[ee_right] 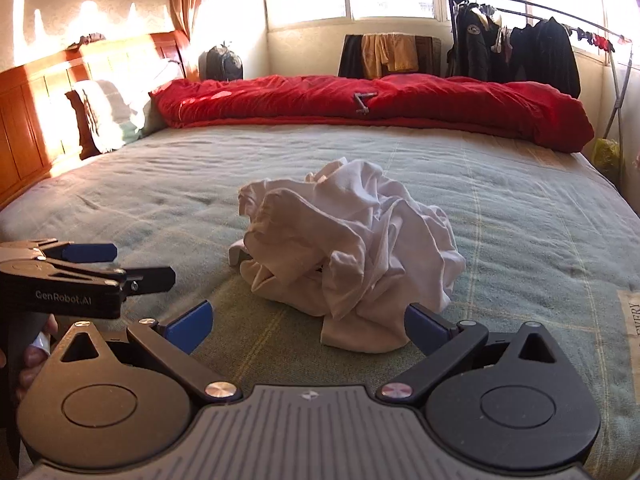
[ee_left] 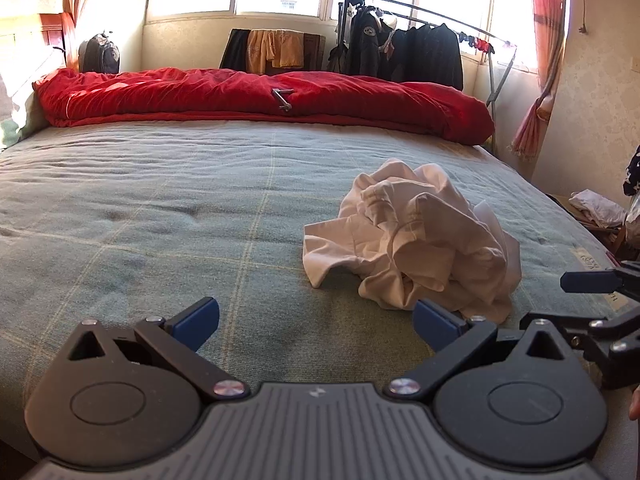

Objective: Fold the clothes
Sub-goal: 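Grasp the white T-shirt with the right gripper while the left gripper grasps another edge, then lift the T-shirt with both grippers and shake it open in the air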

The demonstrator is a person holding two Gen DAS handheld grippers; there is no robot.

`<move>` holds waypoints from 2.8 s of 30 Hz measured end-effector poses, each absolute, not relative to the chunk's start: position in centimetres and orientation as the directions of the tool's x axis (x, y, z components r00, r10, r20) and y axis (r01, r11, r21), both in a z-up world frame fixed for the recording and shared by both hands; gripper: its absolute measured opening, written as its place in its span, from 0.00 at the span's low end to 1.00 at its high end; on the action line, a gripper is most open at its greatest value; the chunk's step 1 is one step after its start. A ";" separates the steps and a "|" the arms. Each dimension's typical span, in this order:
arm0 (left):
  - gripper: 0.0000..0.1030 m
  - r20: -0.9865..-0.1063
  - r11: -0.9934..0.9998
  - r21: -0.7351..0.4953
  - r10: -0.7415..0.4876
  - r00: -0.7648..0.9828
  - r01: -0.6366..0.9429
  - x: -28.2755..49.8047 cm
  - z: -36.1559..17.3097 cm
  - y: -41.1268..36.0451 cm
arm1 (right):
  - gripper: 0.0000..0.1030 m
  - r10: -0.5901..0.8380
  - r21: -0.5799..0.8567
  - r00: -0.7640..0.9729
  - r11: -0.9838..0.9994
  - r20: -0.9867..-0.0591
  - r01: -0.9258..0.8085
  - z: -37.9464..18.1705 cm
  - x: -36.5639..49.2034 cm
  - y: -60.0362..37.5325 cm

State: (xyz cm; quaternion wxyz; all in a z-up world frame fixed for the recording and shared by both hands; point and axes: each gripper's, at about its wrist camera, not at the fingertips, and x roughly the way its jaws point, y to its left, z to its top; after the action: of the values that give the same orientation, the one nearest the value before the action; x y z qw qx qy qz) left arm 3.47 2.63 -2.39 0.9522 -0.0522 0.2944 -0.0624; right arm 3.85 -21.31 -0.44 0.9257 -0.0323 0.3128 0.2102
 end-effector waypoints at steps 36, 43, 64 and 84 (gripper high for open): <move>0.99 -0.561 0.968 -0.002 -0.210 0.801 0.253 7.2 -3.0 2.2 | 0.21 0.295 -0.388 0.647 0.604 -0.703 -0.697 0.3 12.0 -14.2; 0.99 -0.567 0.964 0.000 -0.218 0.794 0.265 7.6 -3.5 2.4 | 0.06 0.231 -0.429 0.738 0.689 -0.634 -0.584 3.1 12.7 -17.2; 0.99 -0.506 0.905 0.215 -0.218 0.834 0.367 7.1 -3.4 -2.5 | 0.11 -0.043 -0.325 0.704 0.906 -0.709 -0.272 0.4 15.6 -32.5; 0.88 -0.181 0.398 0.864 -0.329 0.927 0.309 5.4 -6.3 -12.3 | 0.31 0.276 -0.260 0.730 0.808 -0.625 -0.528 3.2 7.3 -27.4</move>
State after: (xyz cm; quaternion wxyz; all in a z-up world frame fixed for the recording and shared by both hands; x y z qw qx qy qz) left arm 5.40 -12.28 -6.31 0.8359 0.5146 -0.0094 -0.1908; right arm 7.34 -27.37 3.23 0.9048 -0.2154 0.2926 0.2222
